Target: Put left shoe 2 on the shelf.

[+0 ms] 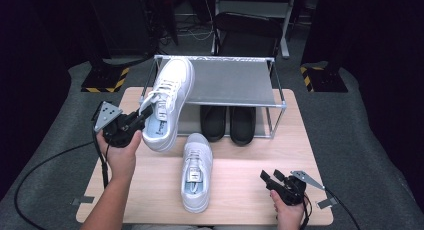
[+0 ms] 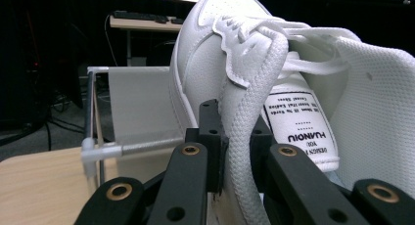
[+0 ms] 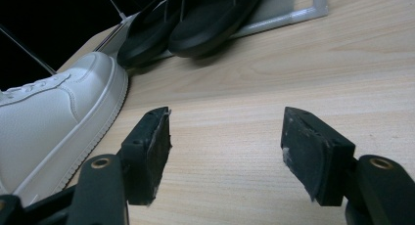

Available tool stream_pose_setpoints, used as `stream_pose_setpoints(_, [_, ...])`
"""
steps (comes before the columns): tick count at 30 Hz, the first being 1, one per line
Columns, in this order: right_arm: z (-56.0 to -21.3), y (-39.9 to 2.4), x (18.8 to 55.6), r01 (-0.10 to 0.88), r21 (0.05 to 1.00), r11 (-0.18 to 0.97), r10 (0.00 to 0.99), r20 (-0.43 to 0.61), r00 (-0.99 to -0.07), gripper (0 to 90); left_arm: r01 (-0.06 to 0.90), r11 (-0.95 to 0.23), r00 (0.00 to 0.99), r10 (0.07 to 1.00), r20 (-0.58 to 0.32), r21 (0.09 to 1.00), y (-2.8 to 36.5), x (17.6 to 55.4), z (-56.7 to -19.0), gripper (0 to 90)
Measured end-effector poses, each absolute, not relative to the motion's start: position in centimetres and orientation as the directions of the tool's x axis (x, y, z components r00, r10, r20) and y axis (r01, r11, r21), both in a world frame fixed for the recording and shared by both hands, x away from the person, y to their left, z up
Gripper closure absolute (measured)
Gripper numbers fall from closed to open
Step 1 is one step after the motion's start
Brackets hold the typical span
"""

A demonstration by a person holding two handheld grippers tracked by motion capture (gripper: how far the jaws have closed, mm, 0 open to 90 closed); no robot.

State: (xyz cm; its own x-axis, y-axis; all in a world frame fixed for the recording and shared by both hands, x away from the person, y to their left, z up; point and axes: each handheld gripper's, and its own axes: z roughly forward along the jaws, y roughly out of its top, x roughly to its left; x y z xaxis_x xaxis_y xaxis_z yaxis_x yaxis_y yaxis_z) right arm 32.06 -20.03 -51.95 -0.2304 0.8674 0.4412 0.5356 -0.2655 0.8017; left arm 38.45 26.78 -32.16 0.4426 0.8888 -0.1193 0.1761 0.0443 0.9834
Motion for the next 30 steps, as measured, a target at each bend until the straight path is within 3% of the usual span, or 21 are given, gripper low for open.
stream_pose_setpoints(15, [-52.1, -20.4, 31.3, 0.531, 0.803, -0.272, 0.875, 0.436, -0.211, 34.2, 0.171, 0.036, 0.464, 0.879, -0.112, 0.985, 24.1, 42.6, -29.5, 82.7])
stream_pose_setpoints(30, [-52.3, -20.9, 30.8, 0.522, 0.808, -0.274, 0.878, 0.432, -0.208, 32.7, 0.184, 0.08, 0.463, 0.872, -0.159, 0.98, 22.2, 46.1, -28.0, 82.7])
